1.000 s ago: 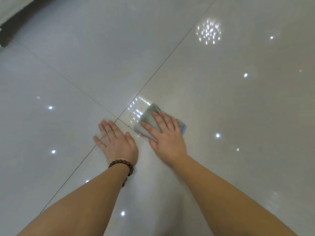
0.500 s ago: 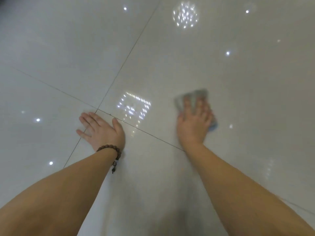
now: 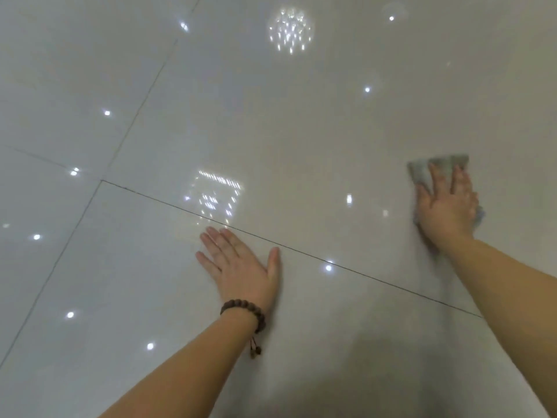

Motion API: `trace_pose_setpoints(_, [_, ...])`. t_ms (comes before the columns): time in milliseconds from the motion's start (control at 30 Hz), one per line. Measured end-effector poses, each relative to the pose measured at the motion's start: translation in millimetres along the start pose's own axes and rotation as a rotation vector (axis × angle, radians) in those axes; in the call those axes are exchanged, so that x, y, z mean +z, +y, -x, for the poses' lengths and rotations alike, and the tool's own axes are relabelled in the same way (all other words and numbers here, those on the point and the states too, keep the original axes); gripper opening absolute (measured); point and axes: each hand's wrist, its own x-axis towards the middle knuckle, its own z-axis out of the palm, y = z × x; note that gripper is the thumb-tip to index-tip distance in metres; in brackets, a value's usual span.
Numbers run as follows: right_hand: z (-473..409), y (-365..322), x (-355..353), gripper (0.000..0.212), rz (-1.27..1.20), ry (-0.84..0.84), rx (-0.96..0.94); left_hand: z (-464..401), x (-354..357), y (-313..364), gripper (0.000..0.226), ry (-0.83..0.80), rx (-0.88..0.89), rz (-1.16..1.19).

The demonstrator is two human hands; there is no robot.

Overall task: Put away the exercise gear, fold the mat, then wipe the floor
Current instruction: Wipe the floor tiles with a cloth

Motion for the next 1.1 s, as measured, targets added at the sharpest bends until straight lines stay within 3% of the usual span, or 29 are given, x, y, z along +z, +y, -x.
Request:
trace_pose_setpoints(100, [2.7,-10.8,5.4,0.056,-0.081,0.079,0.312,1.3,2.9,20.0,0.103,-0.013,-0.085,-0.093])
trace_pose_setpoints(133, [13.3,-33.4,13.1,0.053,-0.100,0.104,0.333,1.3,4.4,19.5,0.103,-0.004,-0.087,-0.111])
trace_pose_setpoints(200, [48.0,-83.1,33.7,0.054,-0.091,0.157,0.073,1.8,4.7,20.6,0.103,0.004,-0.087,-0.109])
trace_pose_setpoints(300, [106.6,-119.8,52.8,0.053,-0.007,0.044,-0.615,3.1,2.1,23.8,0.102,-0.007,-0.096,-0.093])
trace_pose_setpoints(367, [100.9,-93.5,49.6,0.050,0.001,-0.005,-0.831,3.3,3.0,24.3,0.102,0.002,-0.102,-0.095])
trace_pose_setpoints(400, [89.4,-70.8,45.2,0.049,-0.003,-0.002,-0.819,3.6,3.5,24.4,0.102,0.008,-0.108,-0.100])
trace_pose_setpoints(633, [18.5,131.5,-14.4,0.062,0.006,0.019,-0.059,3.7,4.1,23.9,0.102,0.055,-0.107,-0.092])
trace_pose_setpoints(700, [12.8,126.6,-15.4,0.060,-0.034,0.074,0.170,3.1,6.4,22.7,0.102,0.058,-0.106,-0.101])
trace_pose_setpoints(767, [19.2,73.4,-3.6,0.056,-0.065,0.130,0.402,3.0,7.0,22.5,0.102,0.075,-0.105,-0.098])
trace_pose_setpoints(800, [31.3,37.3,5.8,0.056,-0.073,0.125,0.346,3.5,7.5,22.6,0.101,0.080,-0.104,-0.091])
trace_pose_setpoints(833, [49.2,0.0,20.3,0.057,-0.080,0.133,0.155,3.2,9.0,22.1,0.102,0.086,-0.100,-0.090])
trace_pose_setpoints(900, [100.9,-73.9,48.4,0.055,-0.061,0.107,-0.424,2.0,10.2,20.4,0.101,0.103,-0.099,-0.088])
trace_pose_setpoints(967, [143.6,-108.9,57.7,0.053,-0.024,0.004,-0.784,3.8,10.4,20.1,0.100,0.110,-0.091,-0.087])
trace_pose_setpoints(1033, [145.4,-88.8,54.7,0.053,-0.054,0.002,-0.804,4.2,10.2,20.8,0.099,0.112,-0.087,-0.094])
trace_pose_setpoints(1100, [131.6,-27.7,49.7,0.052,-0.066,0.069,-0.636,4.5,9.3,21.5,0.098,0.107,-0.102,-0.098])
